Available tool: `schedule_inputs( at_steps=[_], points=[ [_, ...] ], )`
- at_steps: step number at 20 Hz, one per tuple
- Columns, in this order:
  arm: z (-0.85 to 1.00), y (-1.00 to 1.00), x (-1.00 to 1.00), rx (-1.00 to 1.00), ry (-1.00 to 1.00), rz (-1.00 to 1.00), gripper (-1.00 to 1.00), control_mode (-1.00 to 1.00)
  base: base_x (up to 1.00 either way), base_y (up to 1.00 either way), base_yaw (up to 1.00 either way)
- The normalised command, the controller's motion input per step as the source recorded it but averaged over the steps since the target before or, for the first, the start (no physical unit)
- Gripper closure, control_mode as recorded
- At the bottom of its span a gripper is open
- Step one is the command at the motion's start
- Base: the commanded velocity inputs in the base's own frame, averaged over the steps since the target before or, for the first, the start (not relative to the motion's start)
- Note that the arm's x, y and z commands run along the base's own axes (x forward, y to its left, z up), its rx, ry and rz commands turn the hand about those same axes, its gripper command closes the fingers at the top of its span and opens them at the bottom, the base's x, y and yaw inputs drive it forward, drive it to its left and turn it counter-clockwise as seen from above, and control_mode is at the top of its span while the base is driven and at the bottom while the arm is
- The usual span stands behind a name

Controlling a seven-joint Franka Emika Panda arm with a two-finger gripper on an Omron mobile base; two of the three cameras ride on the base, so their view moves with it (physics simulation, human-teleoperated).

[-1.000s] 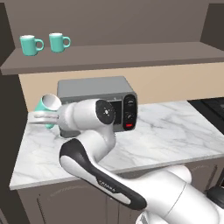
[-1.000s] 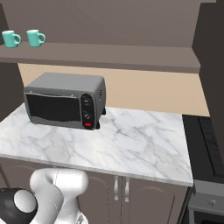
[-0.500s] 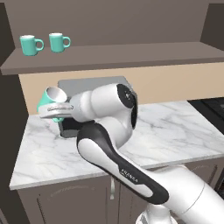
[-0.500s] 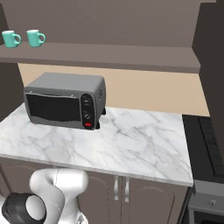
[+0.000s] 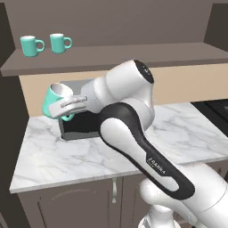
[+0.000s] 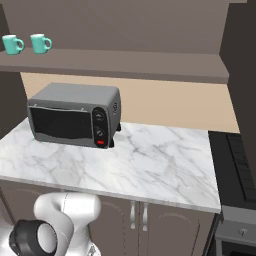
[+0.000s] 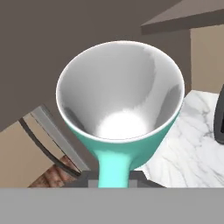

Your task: Pick the mug on the counter and place it in the cabinet with the handle facing the right, like the mugs already inside.

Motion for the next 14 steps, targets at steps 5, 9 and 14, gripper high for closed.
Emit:
schedule_inputs(
  at_steps=[5,9,14],
  points=[
    [0.32,-0.31,-0.26,-0.15,-0.01,0.16,1.0,-1.0,0.0,0.0,0.0],
    [0.31,-0.38,-0.22,-0.16,-0.02,0.16,1.0,-1.0,0.0,0.0,0.0],
    [0.1,-0.34,-0.03,-0.12,-0.07,0.12,1.0,-1.0,0.0,0.0,0.0]
  ],
)
